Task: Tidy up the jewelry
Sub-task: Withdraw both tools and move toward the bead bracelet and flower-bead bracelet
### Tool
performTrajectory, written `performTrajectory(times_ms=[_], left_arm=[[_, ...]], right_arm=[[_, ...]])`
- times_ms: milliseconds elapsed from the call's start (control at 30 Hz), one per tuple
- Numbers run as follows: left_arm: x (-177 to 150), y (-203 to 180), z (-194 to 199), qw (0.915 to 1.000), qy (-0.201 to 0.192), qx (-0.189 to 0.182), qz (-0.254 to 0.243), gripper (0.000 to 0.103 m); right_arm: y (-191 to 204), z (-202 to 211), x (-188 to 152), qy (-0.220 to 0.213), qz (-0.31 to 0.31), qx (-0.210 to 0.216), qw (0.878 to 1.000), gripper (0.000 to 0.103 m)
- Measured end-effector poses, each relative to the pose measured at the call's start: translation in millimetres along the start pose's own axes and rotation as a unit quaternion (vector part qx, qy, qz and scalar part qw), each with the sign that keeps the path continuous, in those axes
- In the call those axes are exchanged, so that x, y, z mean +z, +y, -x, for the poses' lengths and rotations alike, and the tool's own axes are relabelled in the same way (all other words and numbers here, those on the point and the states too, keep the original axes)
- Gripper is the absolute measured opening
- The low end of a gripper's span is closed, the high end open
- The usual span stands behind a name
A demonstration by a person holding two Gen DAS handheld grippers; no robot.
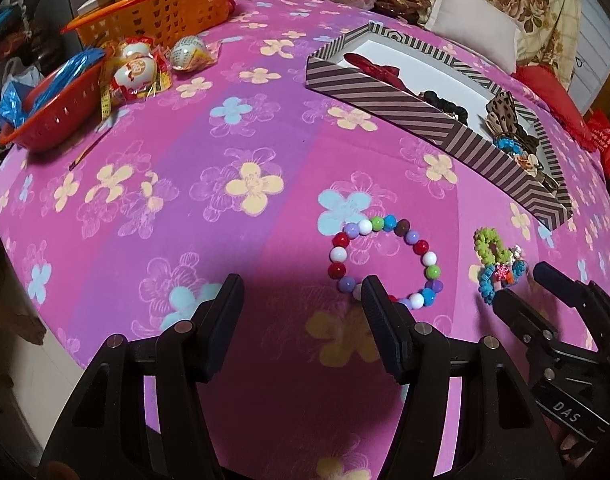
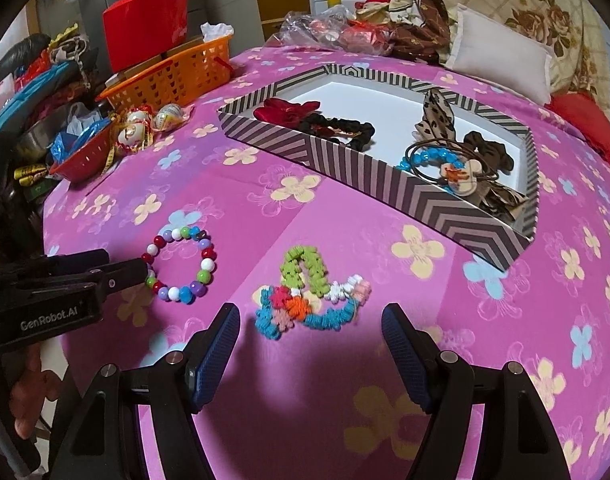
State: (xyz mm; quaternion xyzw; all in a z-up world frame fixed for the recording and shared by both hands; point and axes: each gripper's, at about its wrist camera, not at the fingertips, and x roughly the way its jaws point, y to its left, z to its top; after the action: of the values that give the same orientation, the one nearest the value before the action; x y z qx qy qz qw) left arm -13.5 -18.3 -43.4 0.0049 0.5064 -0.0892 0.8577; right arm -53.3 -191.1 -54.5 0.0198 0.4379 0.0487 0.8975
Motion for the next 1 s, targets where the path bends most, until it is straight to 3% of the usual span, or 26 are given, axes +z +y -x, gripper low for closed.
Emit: performTrajectory(times_ms=[433,567,1000], left_arm=[[4,-2,-2,0.9999,-0.011,0.010,-0.005,0.062],[3,-1,-8,1.0000,0.000,0.002,-0.002,0.068],[-2,-8,-11,0.9991,-0.017,0.027,-0.027,0.077]], right_arm=[[1,-14,4,-0.005,0.015,-0.014,1.000,0.077],[3,-16,4,-0.007,0.023,-0.018,1.000,0.080],[4,-20,6,-0.004,0.028,-0.028,0.999,0.085]])
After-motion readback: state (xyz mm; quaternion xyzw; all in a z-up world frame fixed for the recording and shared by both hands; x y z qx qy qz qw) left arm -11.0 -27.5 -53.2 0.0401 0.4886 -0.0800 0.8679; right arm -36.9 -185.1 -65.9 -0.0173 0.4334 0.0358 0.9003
